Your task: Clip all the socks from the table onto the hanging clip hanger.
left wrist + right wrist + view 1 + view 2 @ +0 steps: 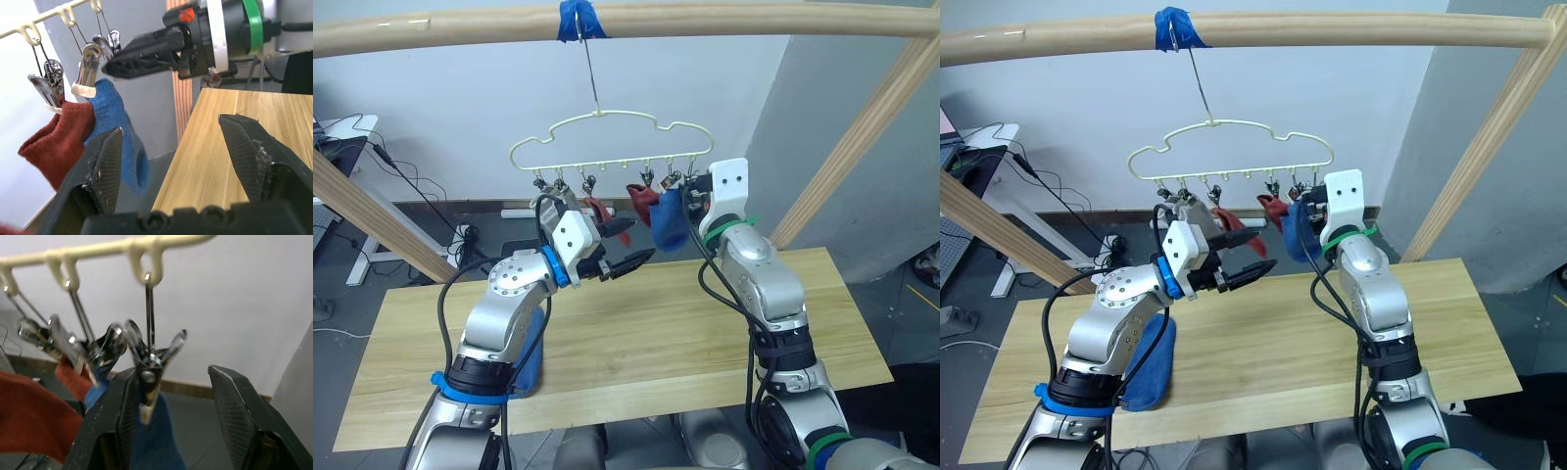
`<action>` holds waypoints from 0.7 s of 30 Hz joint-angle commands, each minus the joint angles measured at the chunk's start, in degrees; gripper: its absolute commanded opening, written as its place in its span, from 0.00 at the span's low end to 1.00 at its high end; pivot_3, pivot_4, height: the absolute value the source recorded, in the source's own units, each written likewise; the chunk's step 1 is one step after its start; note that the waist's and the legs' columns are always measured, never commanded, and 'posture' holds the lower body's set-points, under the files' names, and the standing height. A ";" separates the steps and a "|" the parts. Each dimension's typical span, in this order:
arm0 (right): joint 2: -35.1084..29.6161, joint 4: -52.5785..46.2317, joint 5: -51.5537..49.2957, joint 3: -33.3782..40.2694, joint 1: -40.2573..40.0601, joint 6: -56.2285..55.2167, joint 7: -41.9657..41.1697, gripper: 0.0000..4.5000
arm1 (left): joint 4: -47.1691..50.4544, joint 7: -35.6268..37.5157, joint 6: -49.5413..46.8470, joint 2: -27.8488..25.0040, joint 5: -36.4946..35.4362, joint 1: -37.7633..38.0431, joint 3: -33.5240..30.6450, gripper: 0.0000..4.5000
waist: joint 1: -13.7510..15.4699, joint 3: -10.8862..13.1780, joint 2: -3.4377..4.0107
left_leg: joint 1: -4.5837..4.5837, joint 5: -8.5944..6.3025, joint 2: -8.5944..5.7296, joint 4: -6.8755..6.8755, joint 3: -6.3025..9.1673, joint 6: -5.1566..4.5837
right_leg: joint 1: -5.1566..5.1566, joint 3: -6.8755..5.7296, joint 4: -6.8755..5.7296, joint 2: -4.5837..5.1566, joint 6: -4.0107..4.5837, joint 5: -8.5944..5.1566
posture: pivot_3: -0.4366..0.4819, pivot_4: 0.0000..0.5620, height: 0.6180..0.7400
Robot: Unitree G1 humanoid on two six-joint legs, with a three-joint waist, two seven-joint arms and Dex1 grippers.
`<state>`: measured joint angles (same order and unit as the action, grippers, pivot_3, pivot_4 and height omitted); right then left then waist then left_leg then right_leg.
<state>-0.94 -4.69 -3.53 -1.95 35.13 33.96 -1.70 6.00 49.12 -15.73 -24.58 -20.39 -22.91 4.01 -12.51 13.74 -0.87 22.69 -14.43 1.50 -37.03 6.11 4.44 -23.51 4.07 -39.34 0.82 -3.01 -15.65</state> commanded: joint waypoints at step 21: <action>4.78 0.71 -4.21 3.14 4.65 -0.24 1.20 0.53 | 0.07 0.71 2.36 -0.27 0.37 -0.03 -0.50 0.78 | -0.07 0.00 0.00 | -0.01 0.00 0.00 -0.01 0.00 0.00 | 0.00 0.00 -0.05 0.00 0.00 0.00 | 0.23 0.32 0.91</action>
<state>3.50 -2.59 -6.81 0.85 38.36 34.11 -0.30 5.52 49.51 -14.53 -24.58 -20.00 -22.88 4.13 -12.58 13.74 -0.87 22.68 -14.43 1.50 -37.04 6.11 4.44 -23.51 4.08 -39.39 0.82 -3.00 -15.65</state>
